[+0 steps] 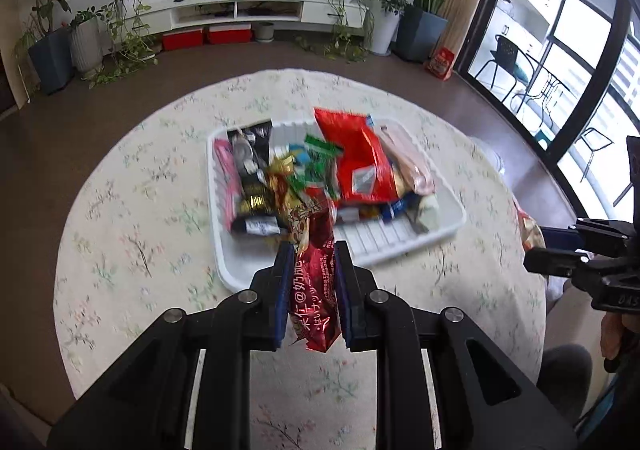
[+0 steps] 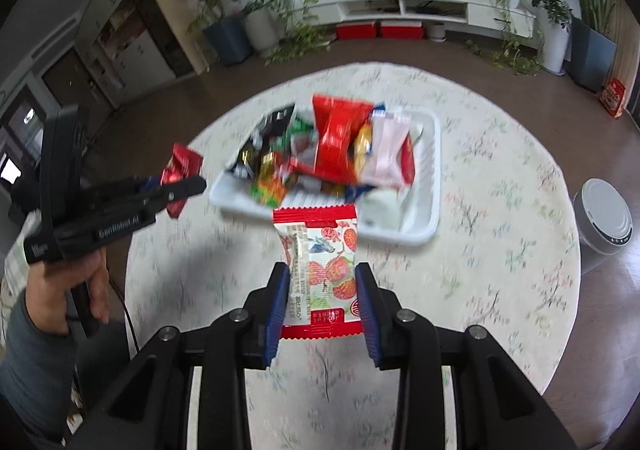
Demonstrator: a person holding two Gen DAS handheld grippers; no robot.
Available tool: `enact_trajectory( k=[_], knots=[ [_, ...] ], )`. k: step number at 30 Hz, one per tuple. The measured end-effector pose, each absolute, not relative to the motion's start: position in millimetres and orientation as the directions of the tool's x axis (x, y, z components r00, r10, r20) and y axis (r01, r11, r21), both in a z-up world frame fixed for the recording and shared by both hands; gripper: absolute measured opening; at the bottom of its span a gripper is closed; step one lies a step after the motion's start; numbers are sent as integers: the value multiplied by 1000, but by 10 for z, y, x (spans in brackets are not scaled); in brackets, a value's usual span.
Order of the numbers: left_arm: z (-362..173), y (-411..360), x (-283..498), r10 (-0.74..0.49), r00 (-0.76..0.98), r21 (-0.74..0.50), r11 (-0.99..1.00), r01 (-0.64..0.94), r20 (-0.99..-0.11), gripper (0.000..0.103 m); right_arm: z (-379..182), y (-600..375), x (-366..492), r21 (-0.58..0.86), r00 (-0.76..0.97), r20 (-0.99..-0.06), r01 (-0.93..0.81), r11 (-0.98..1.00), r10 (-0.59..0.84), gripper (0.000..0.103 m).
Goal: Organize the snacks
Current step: 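Carry the chocolate packet and candy packet with both tools into the tray, then lower both packets into the tray and open both tools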
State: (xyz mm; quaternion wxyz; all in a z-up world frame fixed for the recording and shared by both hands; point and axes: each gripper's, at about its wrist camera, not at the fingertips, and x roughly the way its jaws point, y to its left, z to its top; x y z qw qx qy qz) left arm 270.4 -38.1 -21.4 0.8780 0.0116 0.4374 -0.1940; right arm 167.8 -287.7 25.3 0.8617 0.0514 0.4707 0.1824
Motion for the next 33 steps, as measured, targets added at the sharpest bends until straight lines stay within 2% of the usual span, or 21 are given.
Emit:
enact_trajectory(
  k=[6,11,21,33],
  knots=[
    [-13,-429,3158,-351,559,-164,920,357,-751,18,540,-2668,2166,270,545,-751,-263,926,373,36],
    [-69,-526,3557,-360,529,-168,911,376,-768,18,613,-2468,2534,253,550,-751,-269,929,364,36],
    [-478,-680,4058,-374,447,-189,894,406,-812,18,245,-2526,3100,234,480,-827,-184,955,295,36],
    [-748,-781,4309,-380,407,-198,885,422,-831,18,-96,-2566,3332,218,443,-861,-126,968,252,36]
  ],
)
